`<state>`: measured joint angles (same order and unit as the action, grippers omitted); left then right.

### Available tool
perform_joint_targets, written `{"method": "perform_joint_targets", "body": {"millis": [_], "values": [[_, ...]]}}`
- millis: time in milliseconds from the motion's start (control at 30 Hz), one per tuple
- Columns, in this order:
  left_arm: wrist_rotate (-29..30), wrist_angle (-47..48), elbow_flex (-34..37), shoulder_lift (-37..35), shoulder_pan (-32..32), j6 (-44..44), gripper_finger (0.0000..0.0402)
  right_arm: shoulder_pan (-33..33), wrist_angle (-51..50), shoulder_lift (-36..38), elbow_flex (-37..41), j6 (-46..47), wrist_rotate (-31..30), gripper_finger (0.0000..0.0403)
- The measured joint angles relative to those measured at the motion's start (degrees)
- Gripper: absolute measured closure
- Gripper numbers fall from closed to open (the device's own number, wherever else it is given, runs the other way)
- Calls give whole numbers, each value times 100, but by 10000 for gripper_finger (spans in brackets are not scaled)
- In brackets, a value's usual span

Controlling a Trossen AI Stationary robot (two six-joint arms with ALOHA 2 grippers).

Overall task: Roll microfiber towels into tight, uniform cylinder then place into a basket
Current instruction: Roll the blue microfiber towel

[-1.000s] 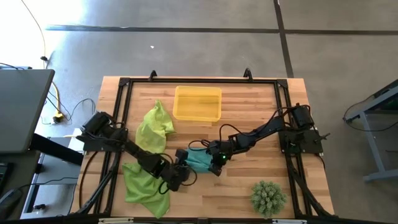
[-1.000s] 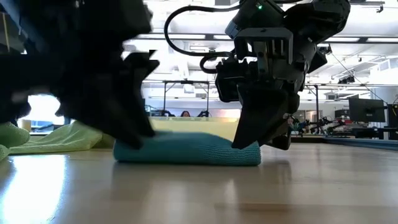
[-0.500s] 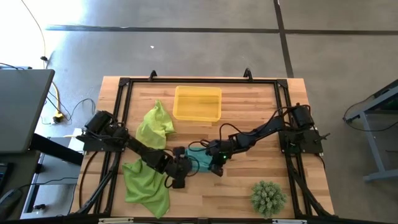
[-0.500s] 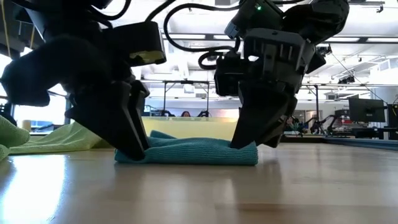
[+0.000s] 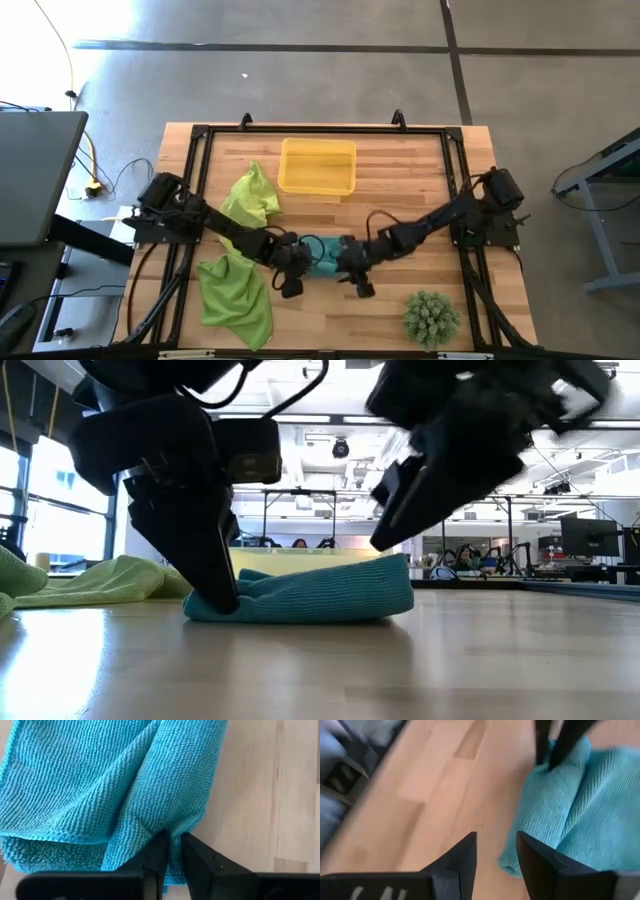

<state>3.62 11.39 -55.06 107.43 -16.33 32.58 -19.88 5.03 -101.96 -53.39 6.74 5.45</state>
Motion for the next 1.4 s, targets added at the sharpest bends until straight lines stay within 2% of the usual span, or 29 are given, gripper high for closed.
{"method": "perform_joint_targets", "body": {"millis": [133,267,467,667,967,1233,1400], "values": [[-303,-173,16,3,140,0,365,-530,-13,-74,0,-1082,-1227,274],[-359,-250,25,8,207,0,366,-841,65,-91,-2,-1320,-2203,271],[-531,-377,27,25,214,28,366,-857,132,-234,-11,-932,-2154,231],[-534,-366,25,25,251,133,367,-907,326,-476,-11,-1290,-2151,198],[-516,-372,25,25,253,85,367,-1058,464,-583,-11,-1475,-2159,222],[-524,-394,25,25,252,116,367,-933,385,-852,-24,-1415,-2199,233],[-857,-507,22,44,249,129,367,-872,350,-924,-35,-1091,-2359,233]]}}
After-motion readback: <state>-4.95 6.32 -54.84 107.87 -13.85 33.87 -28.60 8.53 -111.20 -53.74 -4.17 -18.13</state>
